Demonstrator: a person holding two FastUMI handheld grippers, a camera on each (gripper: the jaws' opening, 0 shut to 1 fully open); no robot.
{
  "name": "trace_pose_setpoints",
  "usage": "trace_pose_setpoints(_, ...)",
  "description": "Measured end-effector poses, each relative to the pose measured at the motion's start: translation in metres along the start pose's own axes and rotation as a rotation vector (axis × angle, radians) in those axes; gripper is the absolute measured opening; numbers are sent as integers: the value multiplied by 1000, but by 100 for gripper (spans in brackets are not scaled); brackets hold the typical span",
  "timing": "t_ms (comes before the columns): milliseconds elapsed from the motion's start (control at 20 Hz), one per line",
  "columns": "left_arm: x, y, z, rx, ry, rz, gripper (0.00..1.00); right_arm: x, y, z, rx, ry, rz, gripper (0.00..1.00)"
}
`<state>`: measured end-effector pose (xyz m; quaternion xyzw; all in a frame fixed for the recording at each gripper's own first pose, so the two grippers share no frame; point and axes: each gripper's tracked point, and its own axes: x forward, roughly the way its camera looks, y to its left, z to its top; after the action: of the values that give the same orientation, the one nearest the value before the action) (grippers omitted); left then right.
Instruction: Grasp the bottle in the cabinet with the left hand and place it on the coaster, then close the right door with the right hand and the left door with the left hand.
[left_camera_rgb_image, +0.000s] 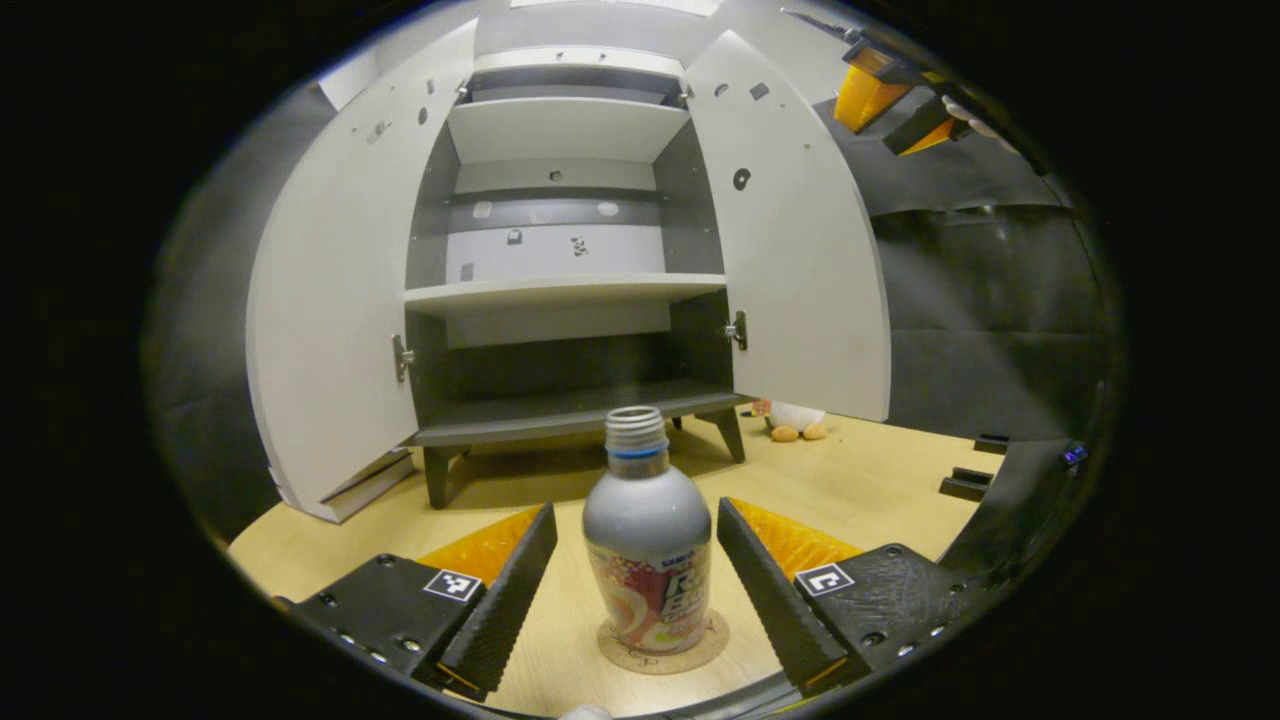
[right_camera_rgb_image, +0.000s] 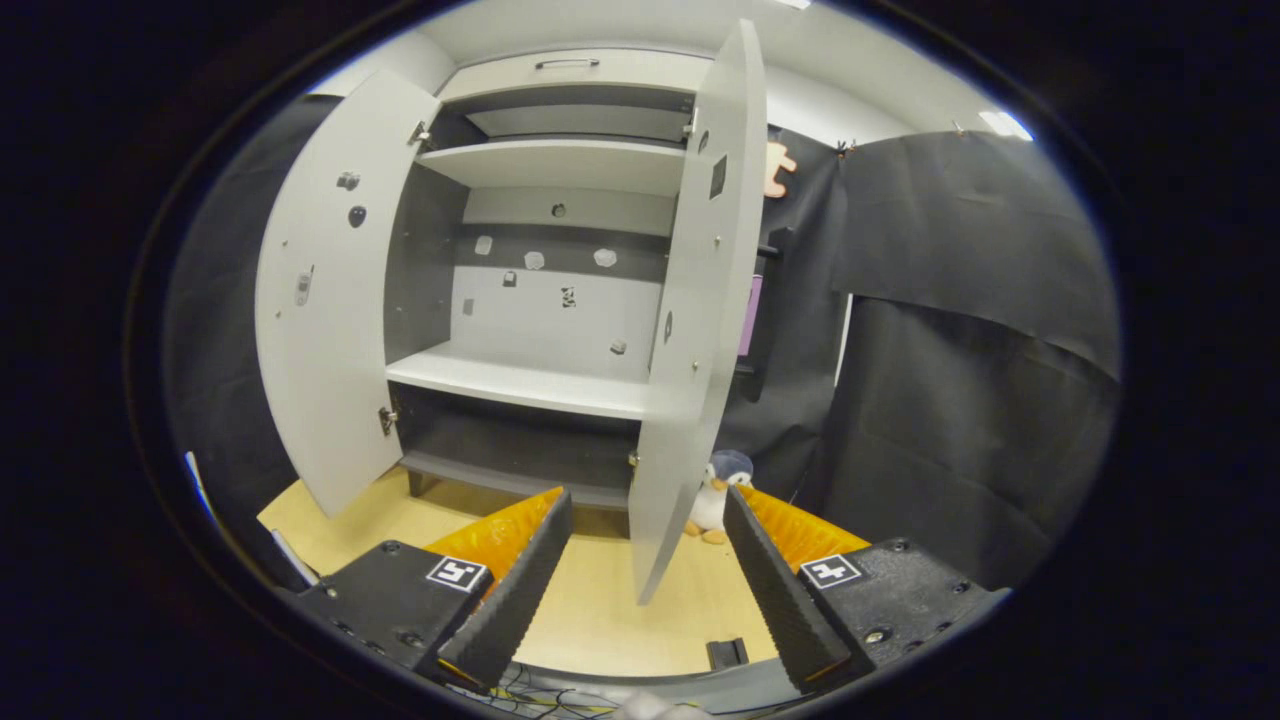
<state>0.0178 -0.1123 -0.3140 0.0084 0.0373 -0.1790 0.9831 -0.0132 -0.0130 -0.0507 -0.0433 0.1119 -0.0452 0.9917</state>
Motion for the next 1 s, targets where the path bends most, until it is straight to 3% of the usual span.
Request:
trace_pose_setpoints(600,-6,10,173,-64,-239,-8,97,-17,-7,-5,69,-28,9,97)
trace_pose_setpoints(1000,-11,37,272,-102,-218,14,98,-23,-11,-1,154,-80,22,99)
